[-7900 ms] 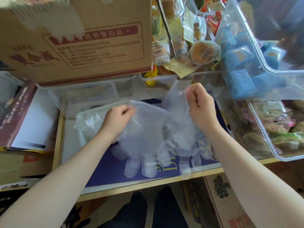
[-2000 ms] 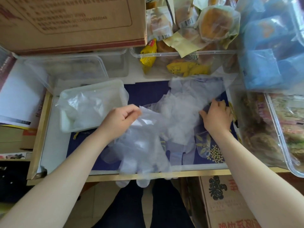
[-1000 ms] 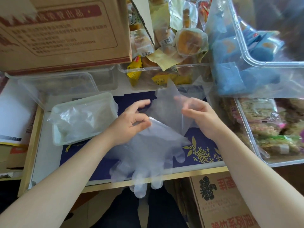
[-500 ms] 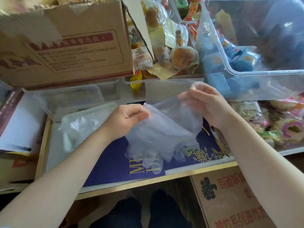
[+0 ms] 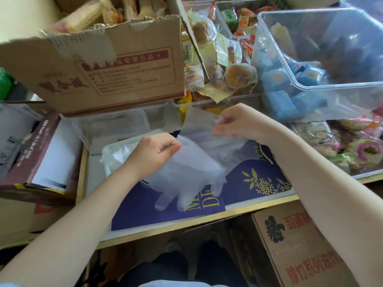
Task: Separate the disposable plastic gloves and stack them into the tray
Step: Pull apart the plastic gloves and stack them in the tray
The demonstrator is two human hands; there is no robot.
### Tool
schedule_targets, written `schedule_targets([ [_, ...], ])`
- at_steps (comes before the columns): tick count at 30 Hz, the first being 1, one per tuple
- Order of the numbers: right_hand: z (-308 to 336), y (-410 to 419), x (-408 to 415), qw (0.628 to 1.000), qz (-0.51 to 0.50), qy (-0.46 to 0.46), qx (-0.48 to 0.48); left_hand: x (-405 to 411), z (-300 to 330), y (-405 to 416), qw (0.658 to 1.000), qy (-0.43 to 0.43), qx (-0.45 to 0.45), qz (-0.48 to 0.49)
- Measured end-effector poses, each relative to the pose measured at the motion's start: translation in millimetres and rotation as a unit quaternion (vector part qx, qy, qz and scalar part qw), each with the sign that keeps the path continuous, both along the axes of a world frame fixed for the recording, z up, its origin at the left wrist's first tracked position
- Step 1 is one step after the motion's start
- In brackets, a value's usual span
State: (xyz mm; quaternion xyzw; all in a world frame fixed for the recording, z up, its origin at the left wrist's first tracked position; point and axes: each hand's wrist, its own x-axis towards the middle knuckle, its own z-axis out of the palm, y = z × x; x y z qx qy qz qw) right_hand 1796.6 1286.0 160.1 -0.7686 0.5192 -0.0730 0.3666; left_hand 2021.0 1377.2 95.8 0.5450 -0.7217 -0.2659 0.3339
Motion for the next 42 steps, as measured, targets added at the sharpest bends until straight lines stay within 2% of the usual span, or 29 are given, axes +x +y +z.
schedule_targets([
  [3,-11.8,4.4,-0.3,0.988,-0.151,-0.030,-0.022,12.7,3.5,2.7,0.982,-0.004,-0.012,0.187],
  [5,-19.5,11.8,-4.5,0.970,-0.230,-0.002,-0.071,22.4,10.6,3.3,0.959,0.028,-0.005,0.283],
  [7,-22.8,27.3,-0.9,0.954,-0.282,-0.016,-0.101,30.4,16.6,3.7,0.935,0.064,-0.006,0.349],
  [9,-23.7,45.1,9.2,0.942,-0.313,-0.089,-0.084,28.3,20.8,2.8,0.919,0.094,-0.013,0.383],
  [11,-26.1,63.4,30.5,0.933,-0.314,-0.174,-0.026,21.0,23.9,6.0,0.922,0.115,-0.027,0.368],
  [15,-24.0,82.4,71.3,0.901,-0.308,-0.275,0.133,-4.0,18.3,17.5,0.946,0.161,-0.042,0.280],
  [18,-14.5,88.6,86.8,0.874,-0.318,-0.322,0.177,-15.9,11.9,27.5,0.951,0.199,-0.024,0.233],
  [21,-8.4,91.9,90.8,0.866,-0.302,-0.334,0.215,-18.7,6.6,34.2,0.954,0.238,-0.002,0.180],
  [25,-10.2,92.8,90.3,0.842,-0.334,-0.342,0.247,-20.8,6.2,38.4,0.948,0.284,0.037,0.142],
  [28,-15.4,93.9,88.5,0.854,-0.317,-0.334,0.240,-19.2,8.8,41.4,0.951,0.286,0.051,0.108],
  [30,-16.1,93.7,87.1,0.849,-0.323,-0.343,0.240,-17.6,13.0,44.8,0.950,0.296,0.077,0.059],
  [33,-14.9,92.0,86.1,0.827,-0.336,-0.372,0.256,-14.9,14.5,44.2,0.973,0.220,0.062,0.022],
  [34,-16.3,90.1,85.3,0.826,-0.330,-0.370,0.268,-14.0,14.0,42.7,0.979,0.193,0.051,0.032],
  [36,-18.0,89.9,83.2,0.833,-0.302,-0.359,0.294,-12.5,13.2,37.5,0.977,0.196,0.042,0.071],
  [38,-24.5,90.5,75.9,0.850,-0.294,-0.347,0.264,-10.5,15.3,32.1,0.959,0.248,0.065,0.121],
  [40,-36.0,90.5,64.3,0.872,-0.310,-0.351,0.143,-6.7,23.2,27.7,0.940,0.295,0.102,0.140],
  [42,-47.6,85.7,46.8,0.897,-0.301,-0.322,0.037,-0.7,32.3,25.9,0.924,0.340,0.139,0.106],
])
